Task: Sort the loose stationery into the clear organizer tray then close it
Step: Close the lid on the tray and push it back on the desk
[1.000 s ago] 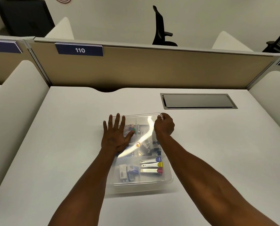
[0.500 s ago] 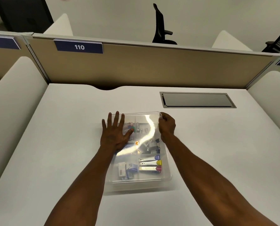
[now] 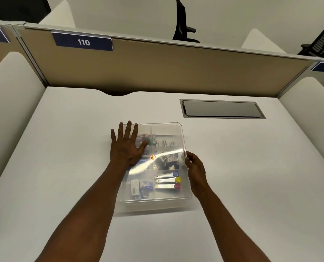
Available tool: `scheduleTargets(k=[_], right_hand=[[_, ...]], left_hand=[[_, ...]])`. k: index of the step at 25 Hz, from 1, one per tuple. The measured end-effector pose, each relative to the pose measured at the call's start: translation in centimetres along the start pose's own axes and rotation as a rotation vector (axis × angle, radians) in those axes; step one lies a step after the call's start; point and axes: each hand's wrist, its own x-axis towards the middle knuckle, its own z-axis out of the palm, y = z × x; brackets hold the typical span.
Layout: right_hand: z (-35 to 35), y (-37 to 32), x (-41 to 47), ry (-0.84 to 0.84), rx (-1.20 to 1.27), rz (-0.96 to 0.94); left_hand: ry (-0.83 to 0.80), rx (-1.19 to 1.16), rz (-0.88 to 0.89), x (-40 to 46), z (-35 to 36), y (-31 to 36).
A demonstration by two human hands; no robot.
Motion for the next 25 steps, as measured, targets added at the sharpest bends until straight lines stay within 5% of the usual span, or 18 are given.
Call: scheduleTargets(k=[9,25], right_hand=[[-0.9,0.3,-1.2,-0.058,-0.067,-0.054],[-3.2,2.0,-2.3,-0.358,0.351,0.073]], left_hand=[[-0.001,0.01,-0.011,-0.2,-0.3,0.3],[0.024,-0.052,0.016,-0.1,0.3,-0.3]])
